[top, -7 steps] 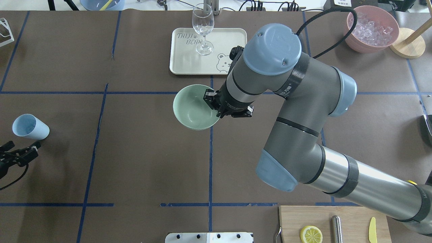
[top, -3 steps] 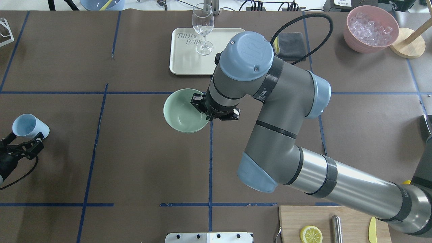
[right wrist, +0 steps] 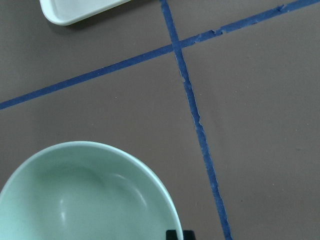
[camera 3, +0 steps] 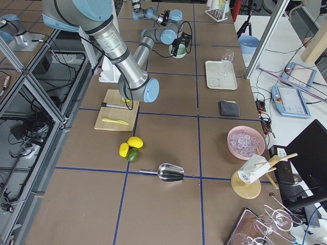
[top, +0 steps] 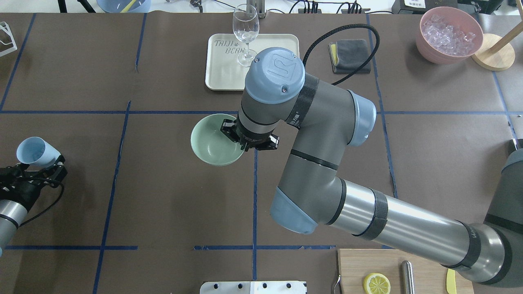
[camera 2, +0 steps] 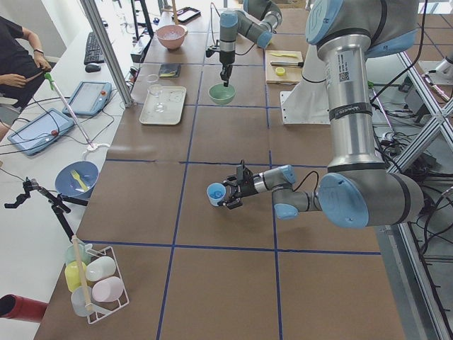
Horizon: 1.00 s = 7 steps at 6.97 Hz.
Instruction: Pour ice into bowl
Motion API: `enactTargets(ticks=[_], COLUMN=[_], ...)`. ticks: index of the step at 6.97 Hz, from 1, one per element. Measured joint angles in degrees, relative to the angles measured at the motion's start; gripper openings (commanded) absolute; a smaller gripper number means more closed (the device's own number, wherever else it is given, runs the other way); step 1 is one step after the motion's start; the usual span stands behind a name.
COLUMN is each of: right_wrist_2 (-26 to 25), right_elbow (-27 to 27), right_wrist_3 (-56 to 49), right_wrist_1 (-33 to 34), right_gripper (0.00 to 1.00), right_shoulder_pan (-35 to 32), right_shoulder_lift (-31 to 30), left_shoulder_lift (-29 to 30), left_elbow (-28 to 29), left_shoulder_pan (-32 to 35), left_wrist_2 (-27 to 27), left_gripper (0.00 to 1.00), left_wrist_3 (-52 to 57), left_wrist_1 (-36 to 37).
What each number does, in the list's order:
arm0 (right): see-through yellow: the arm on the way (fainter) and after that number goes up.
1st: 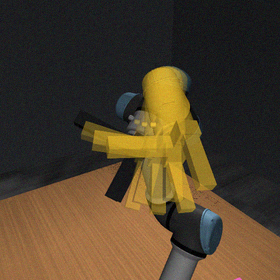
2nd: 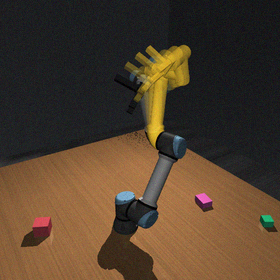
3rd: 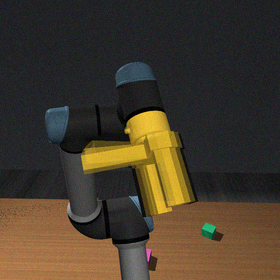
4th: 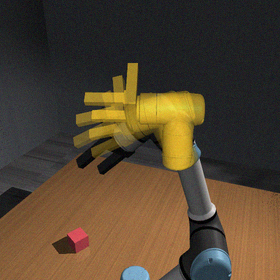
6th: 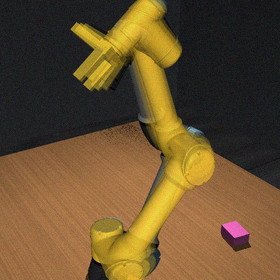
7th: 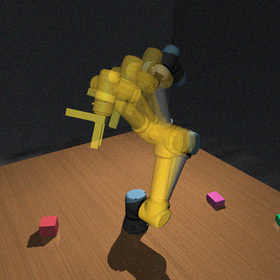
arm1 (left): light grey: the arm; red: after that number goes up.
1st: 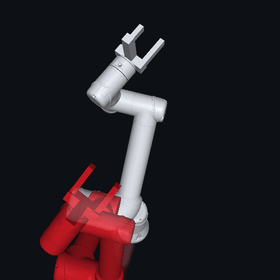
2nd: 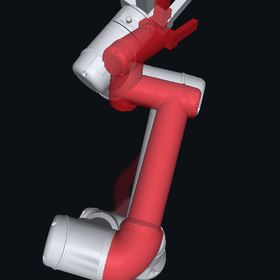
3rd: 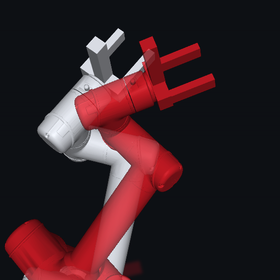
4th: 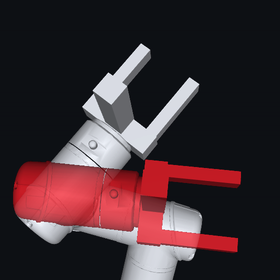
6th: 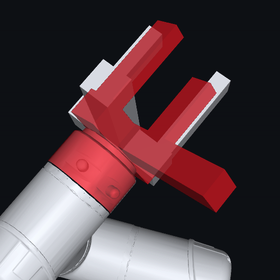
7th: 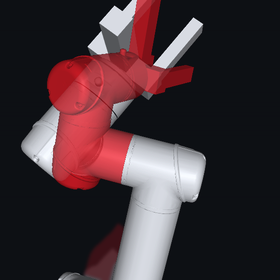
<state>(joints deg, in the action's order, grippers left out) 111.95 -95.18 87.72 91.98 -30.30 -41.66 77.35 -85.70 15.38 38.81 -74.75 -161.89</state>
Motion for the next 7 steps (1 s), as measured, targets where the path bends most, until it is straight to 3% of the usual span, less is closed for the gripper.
enactTargets(ticks=[5, 6, 7], right_wrist_2=[-0.83, -0.85, -0.86], right_elbow=[0.9, 0.96, 1.06], right_wrist_3=[0.0, -0.02, -0.06], right_wrist_1=[-0.16, -0.3, -0.36], right_gripper=[0.0, 0.0, 0.0], right_shoulder_pan=[0.58, 0.71, 0.89], right_shoulder_lift=[0.75, 0.75, 0.74], left_shoulder_lift=[1.35, 1.44, 1.87], left_elbow=[1.07, 1.06, 1.06], left_shoulder_pan=[1.97, 2.84, 3.4], left_wrist_2=[-0.06, -0.05, -0.04], left_gripper=[0.86, 0.57, 0.01], left_wrist_3=[0.93, 2.25, 3.17], left_wrist_1=[-0.16, -0.5, -0.69])
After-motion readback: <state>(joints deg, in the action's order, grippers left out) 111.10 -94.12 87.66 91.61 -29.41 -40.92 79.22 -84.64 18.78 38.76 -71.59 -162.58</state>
